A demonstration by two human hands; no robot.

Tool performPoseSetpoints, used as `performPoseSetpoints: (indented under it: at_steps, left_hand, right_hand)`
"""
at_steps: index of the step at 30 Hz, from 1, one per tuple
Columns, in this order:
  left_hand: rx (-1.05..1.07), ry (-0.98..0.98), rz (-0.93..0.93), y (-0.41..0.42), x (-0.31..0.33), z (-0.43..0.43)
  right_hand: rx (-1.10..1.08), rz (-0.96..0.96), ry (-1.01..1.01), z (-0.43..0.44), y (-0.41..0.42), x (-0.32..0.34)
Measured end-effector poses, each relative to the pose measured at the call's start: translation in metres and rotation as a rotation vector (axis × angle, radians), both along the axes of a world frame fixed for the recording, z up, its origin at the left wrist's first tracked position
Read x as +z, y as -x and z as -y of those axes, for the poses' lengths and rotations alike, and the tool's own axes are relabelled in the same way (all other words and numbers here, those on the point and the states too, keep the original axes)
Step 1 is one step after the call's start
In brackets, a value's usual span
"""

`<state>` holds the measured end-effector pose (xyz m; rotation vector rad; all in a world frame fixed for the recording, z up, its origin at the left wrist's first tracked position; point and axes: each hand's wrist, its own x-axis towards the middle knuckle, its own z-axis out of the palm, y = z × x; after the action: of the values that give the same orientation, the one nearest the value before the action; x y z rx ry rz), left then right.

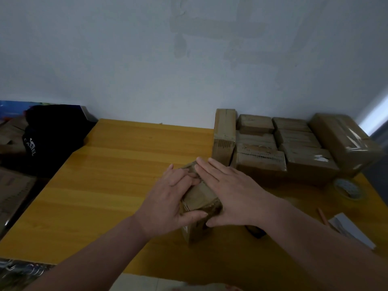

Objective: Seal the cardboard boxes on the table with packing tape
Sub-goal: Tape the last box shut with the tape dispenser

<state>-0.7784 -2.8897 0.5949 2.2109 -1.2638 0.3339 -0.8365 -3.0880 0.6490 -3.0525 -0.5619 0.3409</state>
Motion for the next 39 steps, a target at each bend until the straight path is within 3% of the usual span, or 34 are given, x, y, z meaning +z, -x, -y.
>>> performPoseSetpoints:
  at_steps: [5, 17, 26, 32, 37, 39]
  left_hand:
    - [0.001, 0.035, 0.055, 0.001, 0.005, 0.004]
    - [0.017, 0.024, -0.048, 0.007, 0.009, 0.002]
    - [0.034, -0.026, -0.063, 0.007, 0.016, -0.013]
    - [0.22, -0.013, -0.337, 0.002, 0.027, -0.024]
    - [0.393, -0.144, -0.556, -0.022, 0.038, -0.037]
    - [0.452, -0.086, -0.684, -0.032, 0.036, -0.045]
  right_hand:
    - [-0.004, 0.006, -0.05, 0.004, 0.021, -0.002]
    - [-0.041, 0.041, -0.021, 0.001, 0.024, 0.011]
    - [-0.071, 0.131, -0.187, -0.005, 0.01, 0.006]
    - [-0.242, 0.298, -0.372, 0.0, 0.012, 0.011]
    - [-0.37, 0.193, -0.384, 0.006, 0.01, -0.006]
    - [-0.417, 0.141, -0.387, 0.008, 0.009, -0.015]
